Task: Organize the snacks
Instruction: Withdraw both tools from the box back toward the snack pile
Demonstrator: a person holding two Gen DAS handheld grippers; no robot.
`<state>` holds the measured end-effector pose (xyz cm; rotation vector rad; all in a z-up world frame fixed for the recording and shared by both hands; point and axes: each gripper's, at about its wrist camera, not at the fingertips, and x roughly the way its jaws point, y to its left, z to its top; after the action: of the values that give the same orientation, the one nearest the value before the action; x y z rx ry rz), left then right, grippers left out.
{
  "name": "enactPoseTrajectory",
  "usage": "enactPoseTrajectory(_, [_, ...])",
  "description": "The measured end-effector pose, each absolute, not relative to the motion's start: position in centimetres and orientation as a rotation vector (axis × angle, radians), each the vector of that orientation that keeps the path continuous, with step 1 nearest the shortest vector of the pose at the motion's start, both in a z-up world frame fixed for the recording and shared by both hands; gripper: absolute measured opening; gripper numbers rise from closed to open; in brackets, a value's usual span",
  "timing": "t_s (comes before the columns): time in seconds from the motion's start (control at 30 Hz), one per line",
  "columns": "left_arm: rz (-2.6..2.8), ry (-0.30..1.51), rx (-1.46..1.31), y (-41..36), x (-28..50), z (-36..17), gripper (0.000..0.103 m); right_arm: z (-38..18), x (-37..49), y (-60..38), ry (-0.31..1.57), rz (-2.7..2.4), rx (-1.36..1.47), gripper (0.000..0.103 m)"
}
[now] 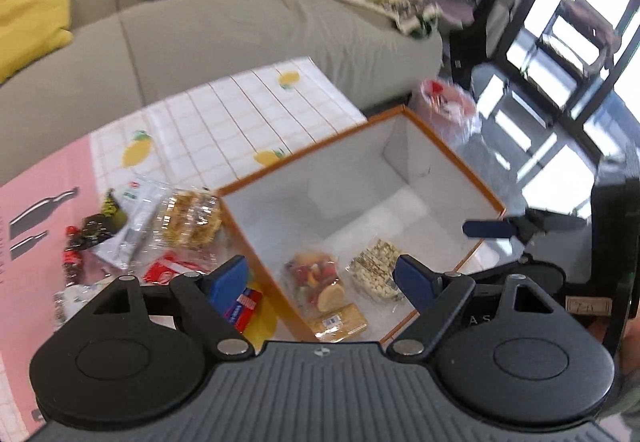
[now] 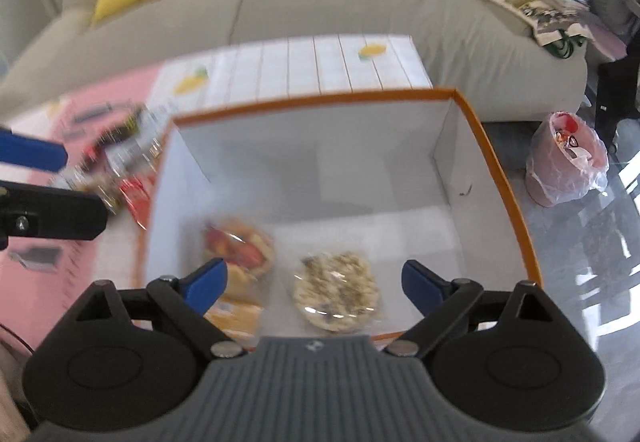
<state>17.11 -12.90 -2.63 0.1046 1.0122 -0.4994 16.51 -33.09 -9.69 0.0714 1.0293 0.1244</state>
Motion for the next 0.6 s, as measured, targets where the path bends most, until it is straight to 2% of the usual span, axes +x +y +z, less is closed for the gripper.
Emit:
enactPoseTrajectory(0.3, [-0.354, 0.783, 0.067, -6.0, 13.0, 1.0, 0.097, -6.6, 12.7, -28.3, 0.851, 0.109, 0.156, 0.093])
enactPoseTrajectory(0.53, [-0.212, 0.650, 0.113, -1.3, 9.8, 1.3, 0.097, -5.4, 10.8, -23.4, 0.741, 0.106, 0.146, 0.093])
enactPoseTrajectory(0.6, [-0.188, 0.624, 0.100, 0.0, 8.9, 0.9, 0.093, -5.4, 10.4, -22.4, 0.725, 0.115, 0.149, 0.093])
